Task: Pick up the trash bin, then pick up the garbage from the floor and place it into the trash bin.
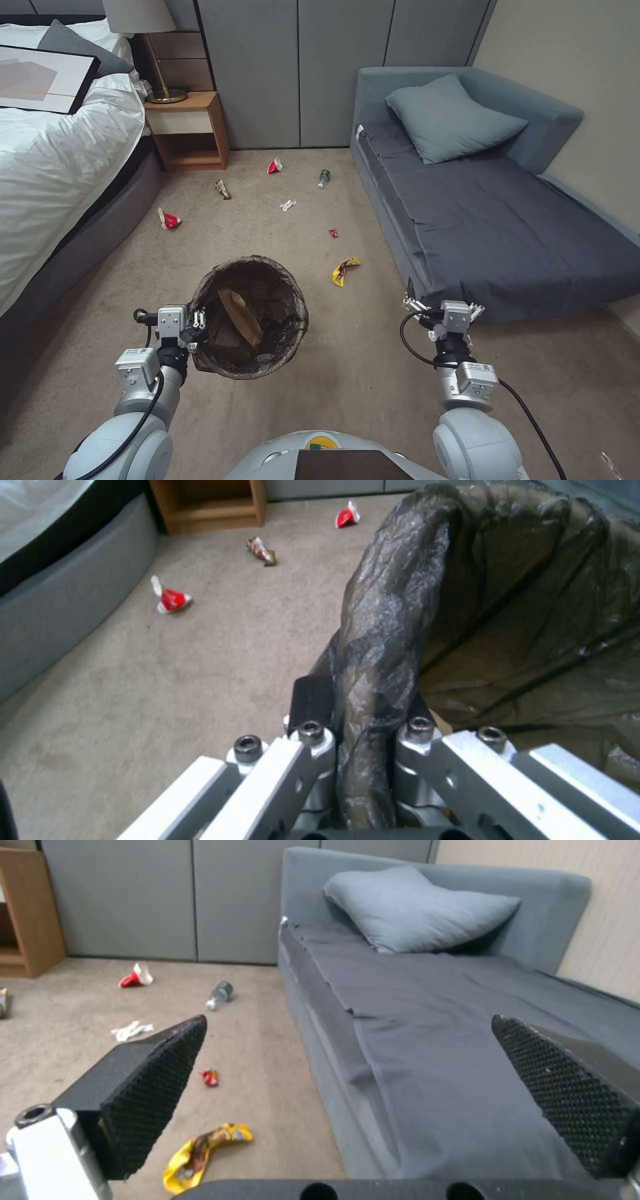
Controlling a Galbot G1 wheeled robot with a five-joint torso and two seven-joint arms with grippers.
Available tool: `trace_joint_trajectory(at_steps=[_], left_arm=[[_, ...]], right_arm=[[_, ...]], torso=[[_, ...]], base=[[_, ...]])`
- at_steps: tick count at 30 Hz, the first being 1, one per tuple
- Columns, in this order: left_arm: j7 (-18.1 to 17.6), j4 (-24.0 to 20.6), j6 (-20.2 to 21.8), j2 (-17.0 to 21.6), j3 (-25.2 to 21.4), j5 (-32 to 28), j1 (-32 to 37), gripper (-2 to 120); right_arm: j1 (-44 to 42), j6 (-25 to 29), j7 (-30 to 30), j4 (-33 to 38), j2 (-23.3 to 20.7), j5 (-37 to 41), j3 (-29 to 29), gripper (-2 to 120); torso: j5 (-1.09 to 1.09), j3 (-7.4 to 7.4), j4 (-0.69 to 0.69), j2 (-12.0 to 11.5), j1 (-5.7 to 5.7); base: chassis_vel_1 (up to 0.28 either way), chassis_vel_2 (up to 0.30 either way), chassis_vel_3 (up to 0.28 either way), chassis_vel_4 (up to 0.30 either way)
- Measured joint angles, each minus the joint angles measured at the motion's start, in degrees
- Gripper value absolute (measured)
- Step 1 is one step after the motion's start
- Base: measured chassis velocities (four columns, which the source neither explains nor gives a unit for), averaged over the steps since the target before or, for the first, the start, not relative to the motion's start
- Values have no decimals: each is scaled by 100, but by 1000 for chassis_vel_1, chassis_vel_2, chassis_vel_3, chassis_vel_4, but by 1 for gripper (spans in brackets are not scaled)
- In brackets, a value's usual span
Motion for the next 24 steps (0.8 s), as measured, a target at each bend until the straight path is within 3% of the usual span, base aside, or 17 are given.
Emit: trace_joint_trajectory(at_steps=[24], left_arm=[[4, 0, 5, -9, 3, -4, 3, 5]], right_arm=[[-19, 66, 37, -27, 0, -43, -10, 100]], torso=[[1, 0, 0, 0, 0]], base=[[-171, 171, 171, -175]])
